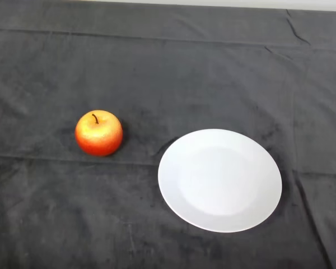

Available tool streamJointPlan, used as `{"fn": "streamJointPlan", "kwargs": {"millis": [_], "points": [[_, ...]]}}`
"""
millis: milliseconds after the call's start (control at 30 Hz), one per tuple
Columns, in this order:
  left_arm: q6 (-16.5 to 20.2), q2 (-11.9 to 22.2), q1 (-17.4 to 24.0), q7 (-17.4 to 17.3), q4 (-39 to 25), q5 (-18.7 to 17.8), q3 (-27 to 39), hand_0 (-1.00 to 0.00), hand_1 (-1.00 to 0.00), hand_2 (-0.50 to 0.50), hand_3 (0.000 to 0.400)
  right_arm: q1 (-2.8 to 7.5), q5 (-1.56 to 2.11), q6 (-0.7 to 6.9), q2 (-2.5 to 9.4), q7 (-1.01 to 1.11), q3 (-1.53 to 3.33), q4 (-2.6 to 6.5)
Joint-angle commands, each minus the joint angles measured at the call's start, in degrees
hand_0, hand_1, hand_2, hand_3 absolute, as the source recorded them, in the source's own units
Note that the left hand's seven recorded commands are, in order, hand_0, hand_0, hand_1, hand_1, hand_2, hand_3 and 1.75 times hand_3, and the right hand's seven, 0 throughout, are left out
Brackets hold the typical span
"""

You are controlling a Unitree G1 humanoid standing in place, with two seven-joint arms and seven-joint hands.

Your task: Move the apple to the plate

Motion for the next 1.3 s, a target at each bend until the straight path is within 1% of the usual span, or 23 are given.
{"fn": "streamJointPlan", "kwargs": {"millis": [33, 200, 400, 767, 1300], "points": [[0.4, -0.9, -0.5, 0.5, -2.5, 2.1, 0.6, 0.00, 0.00, 0.00, 0.000, 3.73, -0.83, 0.25, 1.96, 0.64, 1.01, 1.88], [0.3, -2.4, -2.4, 0.8, -3.0, 3.9, -1.2, 0.00, 0.00, 0.00, 0.000, 3.74, -0.82, 0.26, 1.96, 0.64, 1.01, 1.86], [0.4, -4.0, -4.3, -0.3, -3.8, 5.8, -3.3, 0.00, 0.00, 0.00, 0.000, 3.77, -0.81, 0.28, 1.96, 0.64, 1.00, 1.81], [-0.2, -6.3, -5.5, -2.3, -4.5, 10.5, -7.9, 0.00, 0.00, 0.00, 0.000, 3.84, -0.79, 0.35, 1.96, 0.66, 0.98, 1.67], [-1.0, -10.7, -7.1, -3.1, -4.9, 18.5, -15.9, 0.00, 0.00, 0.00, 0.000, 3.98, -0.74, 0.49, 1.97, 0.70, 0.94, 1.39]]}}
